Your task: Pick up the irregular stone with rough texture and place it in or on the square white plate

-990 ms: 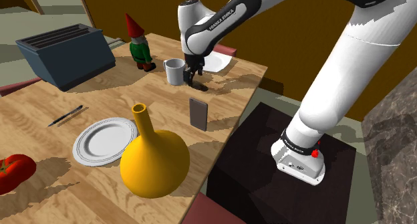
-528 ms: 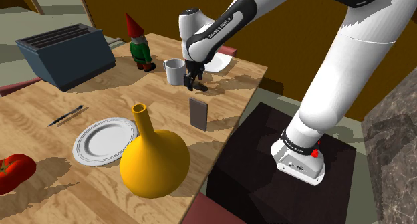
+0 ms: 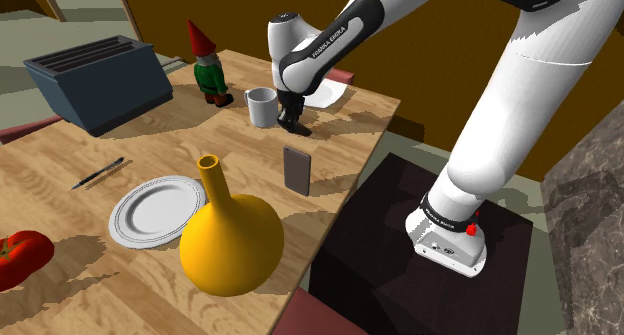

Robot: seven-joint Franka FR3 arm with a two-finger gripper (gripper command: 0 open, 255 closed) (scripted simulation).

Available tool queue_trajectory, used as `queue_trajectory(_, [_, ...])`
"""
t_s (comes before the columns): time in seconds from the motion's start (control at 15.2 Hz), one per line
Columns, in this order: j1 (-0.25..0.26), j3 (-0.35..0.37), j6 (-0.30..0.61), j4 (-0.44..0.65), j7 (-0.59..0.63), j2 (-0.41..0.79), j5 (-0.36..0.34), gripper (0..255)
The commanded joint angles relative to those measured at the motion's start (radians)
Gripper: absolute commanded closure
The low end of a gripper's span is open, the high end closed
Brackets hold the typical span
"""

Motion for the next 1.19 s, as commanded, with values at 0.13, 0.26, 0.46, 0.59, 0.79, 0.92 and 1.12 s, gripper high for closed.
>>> queue_trajectory(0.13, [0.000,0.000,0.000,0.000,0.000,0.001,0.000,255])
queue_trajectory(0.26, [0.000,0.000,0.000,0.000,0.000,0.001,0.000,255])
queue_trajectory(0.46, [0.000,0.001,-0.013,0.003,-0.004,-0.009,0.005,255])
queue_trajectory(0.59, [0.000,0.002,-0.038,0.011,-0.012,-0.028,0.014,255])
queue_trajectory(0.79, [0.000,0.003,-0.077,0.025,-0.024,-0.054,0.026,255])
queue_trajectory(0.92, [0.000,0.003,-0.103,0.035,-0.031,-0.071,0.033,255])
queue_trajectory(1.12, [0.000,0.003,-0.143,0.052,-0.041,-0.095,0.043,255])
